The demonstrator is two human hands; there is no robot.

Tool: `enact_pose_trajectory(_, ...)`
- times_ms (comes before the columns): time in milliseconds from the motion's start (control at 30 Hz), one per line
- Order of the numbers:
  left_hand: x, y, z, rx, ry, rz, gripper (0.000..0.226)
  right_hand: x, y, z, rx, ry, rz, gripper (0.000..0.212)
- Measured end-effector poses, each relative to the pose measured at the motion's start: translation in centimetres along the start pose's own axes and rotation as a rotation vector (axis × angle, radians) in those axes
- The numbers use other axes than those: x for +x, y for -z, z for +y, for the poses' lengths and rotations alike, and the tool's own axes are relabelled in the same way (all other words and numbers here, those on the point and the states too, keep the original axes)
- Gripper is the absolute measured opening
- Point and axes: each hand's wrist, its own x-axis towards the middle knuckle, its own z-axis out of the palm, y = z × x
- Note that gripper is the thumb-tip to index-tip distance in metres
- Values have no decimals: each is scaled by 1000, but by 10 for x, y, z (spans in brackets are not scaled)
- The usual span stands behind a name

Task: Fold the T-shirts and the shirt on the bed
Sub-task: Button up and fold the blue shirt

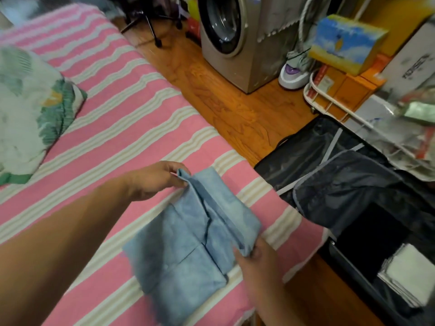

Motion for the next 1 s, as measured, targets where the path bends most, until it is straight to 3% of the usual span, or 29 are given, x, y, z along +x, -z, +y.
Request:
enact_pose_trajectory(167,-78,36,-44,-53,120,1,37,-52,-39,18,-379,691,-143,35)
enact_pose_trajectory(267,-112,51,-78,270,259,165,36,-68,-65,34,-616,863,-301,31)
enact_pose_trajectory(333,-129,43,-98,574,333,404,33,-73,-81,56,-800,926,-349,27)
enact_pose_trajectory(400,-144,12,-113,678,190,735,35,-72,-90,72,-936,962,-364,16)
enact_pose_trajectory(433,-150,-14,-118,682,34,864,35,-69,-94,78,-970,978,-361,14)
enact_pose_trajectory(467,-152,-43,-120,705,-125,906,36,-68,-96,81,-993,991,-359,13)
enact_pose_trajectory(533,-145,-100,-125,848,-295,755,43,-65,-98,85,-1031,1052,-394,22)
enact_pose_trajectory(600,-130,-141,-136,970,-179,602,54,-61,-93,79,-1080,1141,-523,41)
enact_pose_trajectory(633,-122,-152,-142,978,-90,605,58,-56,-86,74,-1108,1190,-607,46)
enact_pose_trajectory(700,-111,-160,-148,843,80,716,65,-38,-66,63,-1136,1332,-797,41)
enact_pose_trajectory(767,-109,-158,-148,571,262,868,74,-15,-44,48,-1108,1462,-970,33)
enact_pose_trajectory(800,-109,-155,-150,401,339,923,77,-3,-38,38,-1056,1500,-983,29)
enact_pose_trajectory(867,-112,-152,-151,89,398,1016,78,27,-45,12,-876,1488,-836,24)
enact_pose_trajectory(933,-115,-156,-150,-164,365,1100,70,65,-76,-18,-801,1319,-653,38)
enact_pose_trajectory(1000,-118,-166,-145,-449,348,1147,61,105,-118,-45,-919,1115,-685,59)
